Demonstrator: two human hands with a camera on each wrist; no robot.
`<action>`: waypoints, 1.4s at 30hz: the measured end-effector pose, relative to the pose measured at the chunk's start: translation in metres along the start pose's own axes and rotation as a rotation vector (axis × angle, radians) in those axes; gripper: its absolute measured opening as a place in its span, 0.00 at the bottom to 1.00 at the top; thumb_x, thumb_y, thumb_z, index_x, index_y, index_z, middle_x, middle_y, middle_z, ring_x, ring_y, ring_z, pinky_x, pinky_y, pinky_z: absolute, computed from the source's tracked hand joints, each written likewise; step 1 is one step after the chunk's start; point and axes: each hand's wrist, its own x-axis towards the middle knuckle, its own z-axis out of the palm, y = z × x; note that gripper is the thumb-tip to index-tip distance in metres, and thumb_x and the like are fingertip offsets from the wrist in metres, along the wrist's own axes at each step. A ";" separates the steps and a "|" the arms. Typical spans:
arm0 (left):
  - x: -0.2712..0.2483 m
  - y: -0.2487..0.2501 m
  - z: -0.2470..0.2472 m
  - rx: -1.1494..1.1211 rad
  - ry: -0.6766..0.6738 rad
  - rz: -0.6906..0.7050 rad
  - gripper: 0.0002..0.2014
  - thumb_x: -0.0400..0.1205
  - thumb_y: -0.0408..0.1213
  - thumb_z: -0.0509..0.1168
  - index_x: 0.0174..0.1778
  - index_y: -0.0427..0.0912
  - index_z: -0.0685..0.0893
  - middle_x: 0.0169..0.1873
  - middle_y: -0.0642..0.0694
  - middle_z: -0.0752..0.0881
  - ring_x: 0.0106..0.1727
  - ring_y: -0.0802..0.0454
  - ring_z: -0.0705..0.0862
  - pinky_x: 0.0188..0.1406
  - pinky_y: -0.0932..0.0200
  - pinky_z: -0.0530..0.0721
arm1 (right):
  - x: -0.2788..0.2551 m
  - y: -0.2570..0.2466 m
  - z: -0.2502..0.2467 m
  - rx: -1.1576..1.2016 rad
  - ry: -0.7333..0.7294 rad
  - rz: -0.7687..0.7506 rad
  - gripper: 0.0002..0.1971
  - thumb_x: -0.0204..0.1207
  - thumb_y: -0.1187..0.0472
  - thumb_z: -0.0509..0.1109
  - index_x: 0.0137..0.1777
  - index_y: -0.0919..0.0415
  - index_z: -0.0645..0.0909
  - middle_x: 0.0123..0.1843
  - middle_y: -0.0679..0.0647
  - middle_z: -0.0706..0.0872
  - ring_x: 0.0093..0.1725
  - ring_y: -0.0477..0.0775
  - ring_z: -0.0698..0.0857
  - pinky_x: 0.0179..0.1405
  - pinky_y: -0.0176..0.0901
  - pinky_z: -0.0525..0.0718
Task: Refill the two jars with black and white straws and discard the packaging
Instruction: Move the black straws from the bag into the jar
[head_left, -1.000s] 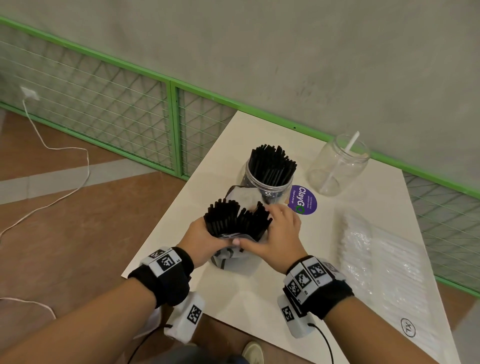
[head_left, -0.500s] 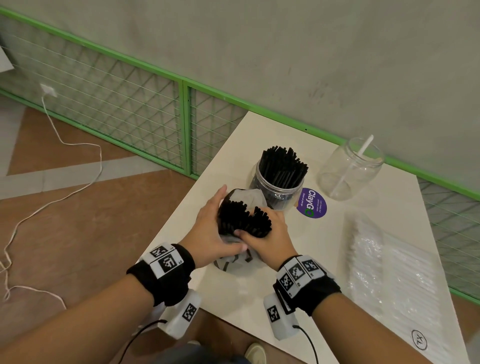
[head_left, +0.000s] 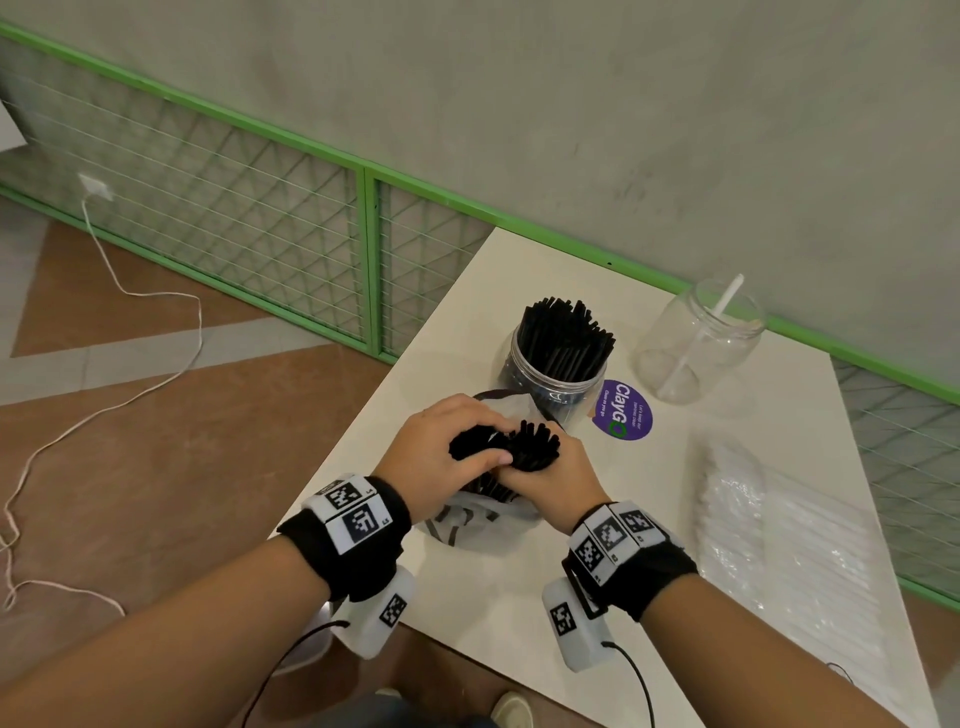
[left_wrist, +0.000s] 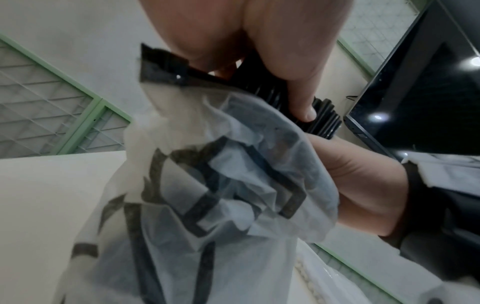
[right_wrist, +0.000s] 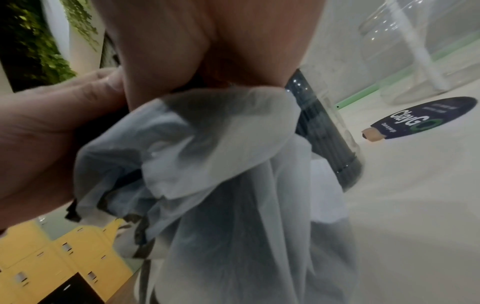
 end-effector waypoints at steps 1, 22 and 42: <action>-0.001 -0.001 0.001 -0.010 0.025 0.008 0.08 0.74 0.45 0.72 0.49 0.54 0.86 0.48 0.58 0.84 0.53 0.61 0.82 0.56 0.69 0.77 | -0.001 0.002 -0.001 0.043 0.002 0.010 0.11 0.67 0.66 0.78 0.49 0.60 0.86 0.42 0.47 0.87 0.47 0.44 0.85 0.47 0.31 0.80; 0.011 0.001 0.007 0.070 0.021 -0.048 0.07 0.76 0.32 0.71 0.44 0.48 0.82 0.41 0.59 0.81 0.47 0.67 0.78 0.47 0.78 0.72 | -0.016 0.057 0.005 0.170 0.189 0.381 0.10 0.66 0.57 0.79 0.41 0.63 0.86 0.40 0.59 0.90 0.45 0.60 0.88 0.50 0.60 0.87; 0.011 0.001 0.006 0.080 0.075 -0.078 0.13 0.76 0.33 0.70 0.42 0.58 0.78 0.43 0.57 0.82 0.48 0.65 0.79 0.46 0.79 0.72 | 0.100 -0.062 -0.095 0.912 0.320 0.114 0.09 0.78 0.77 0.63 0.42 0.63 0.77 0.35 0.57 0.87 0.39 0.56 0.88 0.50 0.52 0.84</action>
